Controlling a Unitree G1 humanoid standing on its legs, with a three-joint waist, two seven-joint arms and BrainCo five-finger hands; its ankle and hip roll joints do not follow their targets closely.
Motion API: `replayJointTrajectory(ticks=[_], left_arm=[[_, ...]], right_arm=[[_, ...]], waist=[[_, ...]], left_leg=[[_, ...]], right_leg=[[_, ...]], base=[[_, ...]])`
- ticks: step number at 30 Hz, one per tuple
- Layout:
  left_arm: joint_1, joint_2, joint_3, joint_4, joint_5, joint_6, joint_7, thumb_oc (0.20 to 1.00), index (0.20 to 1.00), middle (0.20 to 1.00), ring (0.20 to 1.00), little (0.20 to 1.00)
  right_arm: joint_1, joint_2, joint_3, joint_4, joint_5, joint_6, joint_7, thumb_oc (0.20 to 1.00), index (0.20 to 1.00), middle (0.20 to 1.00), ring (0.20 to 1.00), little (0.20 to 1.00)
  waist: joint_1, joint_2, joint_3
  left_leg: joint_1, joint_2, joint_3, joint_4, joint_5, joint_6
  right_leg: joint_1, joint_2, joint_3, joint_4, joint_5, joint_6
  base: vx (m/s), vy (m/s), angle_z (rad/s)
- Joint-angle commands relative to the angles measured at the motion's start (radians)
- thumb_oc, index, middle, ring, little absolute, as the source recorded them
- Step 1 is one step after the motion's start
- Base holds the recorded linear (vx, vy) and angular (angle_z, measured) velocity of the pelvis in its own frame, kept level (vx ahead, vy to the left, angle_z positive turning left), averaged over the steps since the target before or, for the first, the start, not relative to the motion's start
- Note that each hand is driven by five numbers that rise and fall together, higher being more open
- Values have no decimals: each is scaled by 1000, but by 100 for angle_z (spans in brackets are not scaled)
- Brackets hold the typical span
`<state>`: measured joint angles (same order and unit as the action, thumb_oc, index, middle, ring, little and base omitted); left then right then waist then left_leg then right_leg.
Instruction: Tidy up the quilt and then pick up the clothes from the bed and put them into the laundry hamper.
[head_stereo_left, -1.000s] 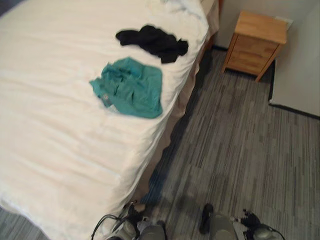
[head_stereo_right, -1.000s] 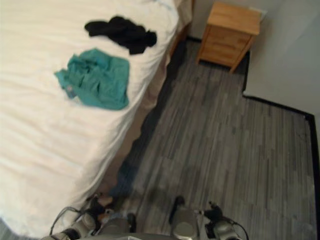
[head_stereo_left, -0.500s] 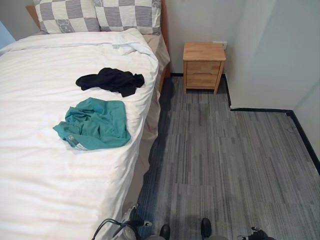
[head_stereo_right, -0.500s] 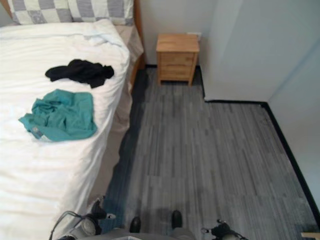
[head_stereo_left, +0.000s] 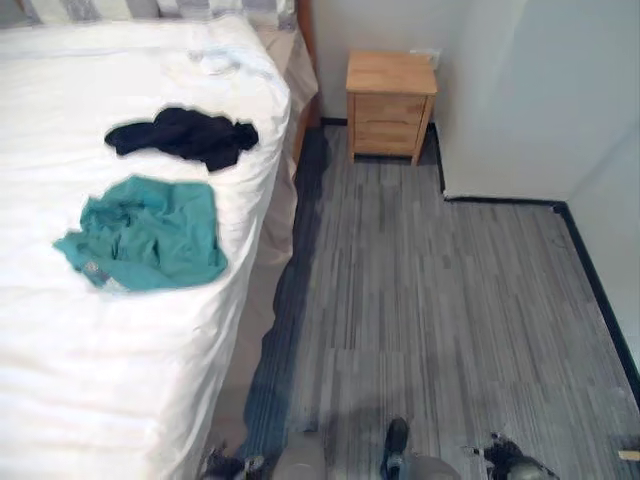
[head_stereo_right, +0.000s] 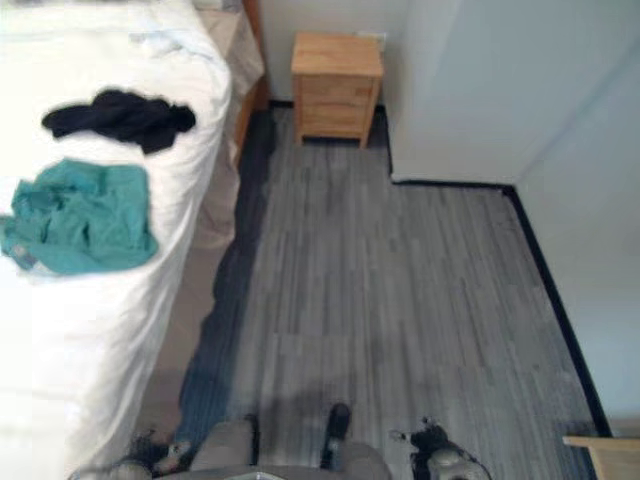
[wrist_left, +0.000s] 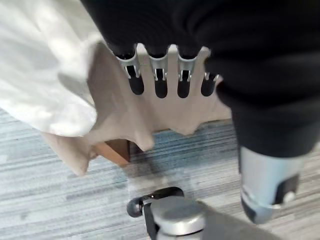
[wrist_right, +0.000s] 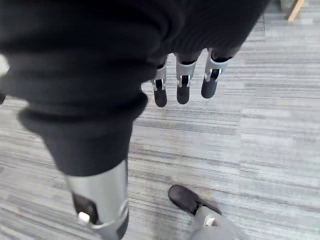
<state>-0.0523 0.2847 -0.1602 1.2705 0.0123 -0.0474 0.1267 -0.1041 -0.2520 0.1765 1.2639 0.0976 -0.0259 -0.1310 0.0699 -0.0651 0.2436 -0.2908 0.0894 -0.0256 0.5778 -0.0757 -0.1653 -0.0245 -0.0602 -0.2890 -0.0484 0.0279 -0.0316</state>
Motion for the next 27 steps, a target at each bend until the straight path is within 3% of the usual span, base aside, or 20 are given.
replayJointTrajectory(ticks=[1,2,3,5,7,8,9,10,11,13,14,15,17,19,20,22,23,24,25,27], left_arm=[[-37,18,-11,-7,-18,-13,34,1000,1000,1000,1000,1000],[-40,4,-13,-15,-22,-15,33,1000,1000,1000,1000,1000],[-40,-1,-16,-15,-20,-17,34,1000,1000,1000,1000,1000],[-40,-1,-16,-16,-17,-17,34,1000,1000,1000,1000,1000],[-39,3,-16,-8,-13,-13,27,1000,1000,1000,1000,1000],[-42,6,-21,-6,-8,-5,30,1000,1000,1000,1000,1000],[-42,5,-21,-6,-8,-5,30,1000,1000,1000,1000,1000],[-45,8,-26,-4,-1,0,35,1000,1000,1000,1000,1000],[-50,14,-30,-8,-1,1,38,1000,1000,1000,1000,1000],[-61,22,-37,-16,-7,-1,44,1000,1000,1000,1000,1000],[-76,29,-45,-31,-9,-4,46,1000,1000,1000,1000,1000],[-76,29,-45,-31,-9,-3,46,1000,1000,1000,1000,1000],[-100,33,-63,-54,-10,-15,52,1000,1000,1000,1000,1000],[-117,37,-82,-60,18,-20,51,1000,1000,1000,1000,1000],[-130,40,-90,-47,61,-25,47,1000,1000,1000,1000,1000],[-121,34,-92,-26,93,-27,45,1000,1000,1000,1000,1000],[-96,31,-89,-8,112,-24,40,1000,1000,1000,1000,1000],[-95,31,-89,-8,112,-24,40,1000,1000,1000,1000,1000],[-75,24,-80,-6,102,-24,36,1000,1000,1000,1000,1000],[-61,18,-64,-13,81,-15,44,1000,1000,1000,1000,1000]], right_arm=[[-17,-52,27,-48,20,-1,-21,1000,1000,1000,1000,1000],[-13,-53,29,-47,15,-8,-22,1000,1000,1000,1000,1000],[-11,-50,31,-45,10,-12,-27,1000,1000,1000,1000,1000],[-8,-46,32,-44,3,-9,-26,1000,1000,1000,1000,1000],[2,-33,38,-40,-25,-5,-16,1000,1000,1000,1000,1000],[8,-22,31,-39,-37,-6,-15,1000,1000,1000,1000,1000],[8,-23,31,-39,-37,-6,-15,1000,1000,1000,1000,1000],[5,-21,34,-38,-49,0,-16,1000,1000,1000,1000,1000],[-3,-19,33,-36,-49,4,-15,1000,1000,1000,1000,1000],[-5,-12,39,-42,-50,-3,-18,1000,1000,1000,1000,1000],[2,-6,42,-48,-45,-4,-15,1000,1000,1000,1000,1000],[2,-6,42,-48,-45,-3,-15,1000,1000,1000,1000,1000],[2,-5,44,-59,-32,-10,-20,1000,1000,1000,1000,1000],[-2,-4,43,-55,-28,-5,-18,1000,1000,1000,1000,1000],[-4,-4,39,-47,-27,-1,-16,1000,1000,1000,1000,1000],[3,-5,39,-41,-37,3,-10,1000,1000,1000,1000,1000],[17,-11,44,-31,-46,6,-2,1000,1000,1000,1000,1000],[18,-11,44,-31,-46,6,-2,1000,1000,1000,1000,1000],[25,-20,49,-30,-54,8,3,1000,1000,1000,1000,1000],[23,-24,60,-24,-61,8,-4,1000,1000,1000,1000,1000]], waist=[[14,-5,53],[35,20,26],[49,18,21],[61,6,17],[81,-24,-6],[73,-43,2],[73,-42,0],[58,-43,17],[35,-25,25],[8,3,37],[-13,9,49],[-15,11,48],[-37,11,58],[-59,2,57],[-94,12,52],[-115,20,40],[-124,13,15],[-125,15,14],[-129,28,11],[-107,21,42]], left_leg=[[-38,-82,63,-151,25,77],[-40,-72,76,-395,103,74],[-50,-68,93,-479,133,69],[-59,-69,93,-507,149,69],[-47,-90,46,-518,150,102],[-3,-116,46,-509,135,140],[-6,-114,45,-509,136,140],[40,-123,56,-514,110,164],[99,-115,44,-542,100,179],[176,-88,28,-588,84,188],[242,-78,11,-619,67,180],[240,-76,9,-619,68,179],[294,-74,-23,-633,35,161],[349,-70,-45,-651,-7,134],[406,-43,-59,-662,-53,111],[444,-31,-79,-634,-109,97],[467,-30,-104,-547,-150,86],[465,-28,-105,-541,-154,86],[451,-25,-109,-427,-115,73],[297,-36,-90,-88,31,56]], right_leg=[[146,-47,30,-35,-160,88],[169,-17,36,-39,-192,101],[191,-12,33,-39,-214,112],[215,-13,35,-39,-226,115],[237,-10,52,24,-248,127],[189,-45,52,261,-198,178],[187,-43,53,260,-196,178],[123,-89,43,419,-84,222],[37,-103,49,564,-16,220],[-64,-120,38,682,20,216],[-116,-141,-14,627,-44,194],[-115,-139,-16,623,-41,193],[-152,-119,-42,442,-82,172],[-168,-105,-38,148,-47,178],[-215,-92,32,-19,6,205],[-264,-97,86,-29,26,218],[-234,-96,89,-16,38,204],[-232,-95,87,-16,38,203],[-206,-76,94,7,36,185],[-127,-68,84,2,25,135]], base=[[547,125,-42],[607,128,-42],[614,126,-33],[374,44,-14],[667,178,-29],[531,213,-59],[464,256,-68],[288,204,-33],[437,272,1],[601,150,23],[554,22,39],[512,-57,48],[461,-141,44],[768,-268,43],[936,-285,103],[897,-277,130],[664,-243,97],[651,-236,77],[348,-138,39],[417,-273,25]])
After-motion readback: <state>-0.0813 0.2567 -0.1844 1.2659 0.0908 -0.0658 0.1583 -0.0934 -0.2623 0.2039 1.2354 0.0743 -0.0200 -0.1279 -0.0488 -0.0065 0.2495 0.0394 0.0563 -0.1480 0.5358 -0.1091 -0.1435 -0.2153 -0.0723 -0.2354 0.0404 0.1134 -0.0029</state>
